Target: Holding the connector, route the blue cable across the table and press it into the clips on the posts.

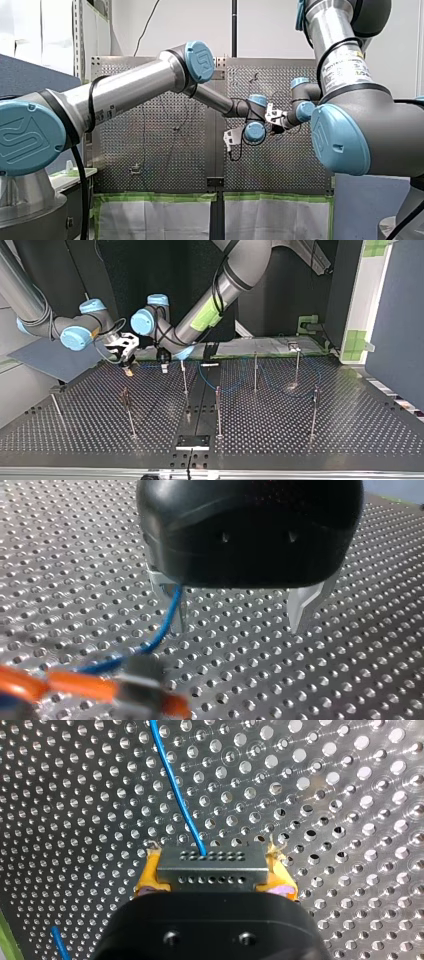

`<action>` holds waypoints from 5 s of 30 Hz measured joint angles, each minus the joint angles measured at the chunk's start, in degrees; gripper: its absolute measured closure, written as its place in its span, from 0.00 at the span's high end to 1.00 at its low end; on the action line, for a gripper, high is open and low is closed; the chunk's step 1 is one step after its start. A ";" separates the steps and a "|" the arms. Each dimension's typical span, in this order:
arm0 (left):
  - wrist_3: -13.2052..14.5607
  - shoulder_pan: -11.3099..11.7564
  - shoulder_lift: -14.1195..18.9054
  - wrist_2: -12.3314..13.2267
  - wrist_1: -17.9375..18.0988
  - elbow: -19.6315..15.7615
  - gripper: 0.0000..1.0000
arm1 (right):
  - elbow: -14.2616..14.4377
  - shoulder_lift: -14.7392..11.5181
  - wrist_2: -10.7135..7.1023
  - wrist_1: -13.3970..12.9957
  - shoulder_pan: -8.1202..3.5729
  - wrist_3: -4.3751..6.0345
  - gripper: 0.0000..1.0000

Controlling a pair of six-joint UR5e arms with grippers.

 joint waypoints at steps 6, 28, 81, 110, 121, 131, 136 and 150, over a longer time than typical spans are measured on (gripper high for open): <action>0.05 -0.26 -0.01 -0.18 -0.03 0.64 0.06 | -0.01 0.00 0.00 -0.02 0.00 0.01 0.00; -1.29 -1.89 4.41 -3.62 -2.69 -1.49 0.00 | -2.29 -3.80 -0.26 2.56 -0.10 0.09 0.00; 1.64 0.12 22.83 5.07 0.69 -9.69 0.00 | -3.00 -20.86 -9.49 9.75 -3.53 6.14 0.00; 1.59 0.39 22.46 6.24 2.40 -9.10 0.00 | -6.37 -19.48 -13.59 9.87 -4.76 5.55 0.00; 1.81 0.28 23.20 5.35 1.79 -8.60 0.00 | -6.38 -19.51 -13.68 9.88 -4.59 5.10 0.00; 1.75 2.19 22.82 9.70 3.36 -7.31 0.00 | -6.88 -18.46 -14.46 9.13 -5.28 5.40 0.00; 1.56 3.25 21.32 11.45 2.96 -6.78 0.00 | -7.99 -17.49 -14.57 9.05 -5.58 5.56 0.00; 0.80 4.21 19.60 12.70 1.74 -5.97 0.13 | -10.82 -15.58 -14.59 9.05 -6.38 5.59 0.00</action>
